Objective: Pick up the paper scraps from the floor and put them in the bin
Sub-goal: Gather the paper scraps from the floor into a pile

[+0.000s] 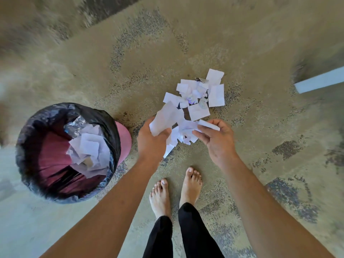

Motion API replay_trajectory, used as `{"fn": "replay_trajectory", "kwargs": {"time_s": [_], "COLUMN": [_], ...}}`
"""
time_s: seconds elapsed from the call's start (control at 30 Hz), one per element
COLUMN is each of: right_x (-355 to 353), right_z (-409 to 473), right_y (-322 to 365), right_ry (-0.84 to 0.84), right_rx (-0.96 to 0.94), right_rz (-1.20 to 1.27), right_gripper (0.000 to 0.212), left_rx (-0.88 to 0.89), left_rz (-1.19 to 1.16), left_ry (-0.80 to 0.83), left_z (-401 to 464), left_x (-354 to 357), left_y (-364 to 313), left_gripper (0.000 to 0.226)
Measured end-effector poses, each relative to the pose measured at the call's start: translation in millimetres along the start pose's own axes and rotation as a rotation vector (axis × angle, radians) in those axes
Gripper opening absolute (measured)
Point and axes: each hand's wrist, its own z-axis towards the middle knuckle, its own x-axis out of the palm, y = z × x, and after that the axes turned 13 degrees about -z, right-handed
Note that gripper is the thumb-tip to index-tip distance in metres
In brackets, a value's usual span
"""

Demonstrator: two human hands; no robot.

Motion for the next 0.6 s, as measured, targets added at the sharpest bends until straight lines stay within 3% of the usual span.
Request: {"fn": "replay_trajectory", "kwargs": {"time_s": [0.27,0.6], "right_x": [89,194], "right_z": [-58,-93], "right_y": [11,-31], "right_ry": [0.220,0.387], "right_rx": [-0.036,-0.104], "right_rz": [-0.092,-0.524], "right_gripper": [0.028,0.023], "left_rx": [-0.063,-0.067], "left_rz": [-0.176,-0.274], "left_ry": [-0.179,-0.433], "left_z": [-38,-45], "left_x": [-84,-186], "left_y": [-40,-41], "left_gripper": [0.036,0.039]}}
